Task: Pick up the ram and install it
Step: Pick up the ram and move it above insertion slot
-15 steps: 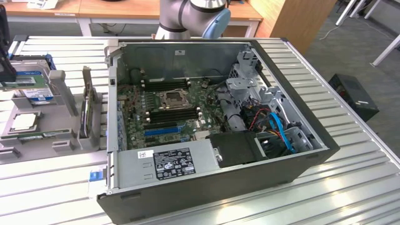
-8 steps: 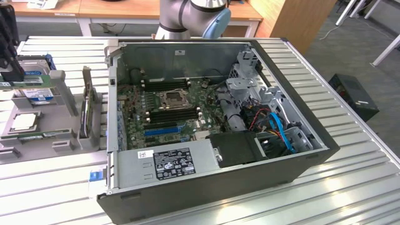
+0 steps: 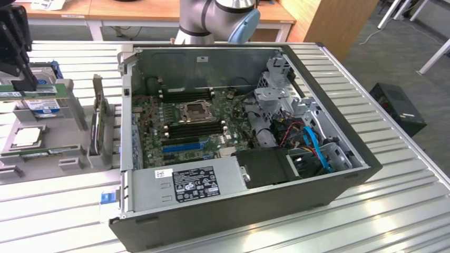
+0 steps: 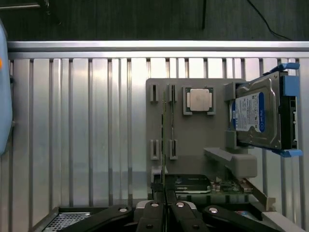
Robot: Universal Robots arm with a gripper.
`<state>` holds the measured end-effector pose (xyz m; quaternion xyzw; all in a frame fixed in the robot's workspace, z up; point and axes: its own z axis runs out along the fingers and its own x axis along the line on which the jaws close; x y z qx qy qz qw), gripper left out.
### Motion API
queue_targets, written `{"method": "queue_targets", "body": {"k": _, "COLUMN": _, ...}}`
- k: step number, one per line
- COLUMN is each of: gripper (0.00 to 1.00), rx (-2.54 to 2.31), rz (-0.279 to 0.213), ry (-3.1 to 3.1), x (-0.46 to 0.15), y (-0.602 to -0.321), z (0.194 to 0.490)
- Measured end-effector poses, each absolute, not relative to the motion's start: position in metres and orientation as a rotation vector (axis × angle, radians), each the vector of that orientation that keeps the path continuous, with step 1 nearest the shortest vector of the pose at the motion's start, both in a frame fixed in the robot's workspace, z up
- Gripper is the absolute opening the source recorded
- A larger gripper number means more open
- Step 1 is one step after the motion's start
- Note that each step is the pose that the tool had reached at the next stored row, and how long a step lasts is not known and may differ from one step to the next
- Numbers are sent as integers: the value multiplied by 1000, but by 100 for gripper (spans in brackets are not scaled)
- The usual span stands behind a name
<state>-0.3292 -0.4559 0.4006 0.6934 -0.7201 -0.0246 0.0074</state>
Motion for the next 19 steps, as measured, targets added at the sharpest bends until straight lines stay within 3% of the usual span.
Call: {"method": "queue_targets", "body": {"k": 19, "gripper": 12, "rx": 2171, "rz": -77, "ry": -2249, "x": -295, "y": -456, "z": 401}}
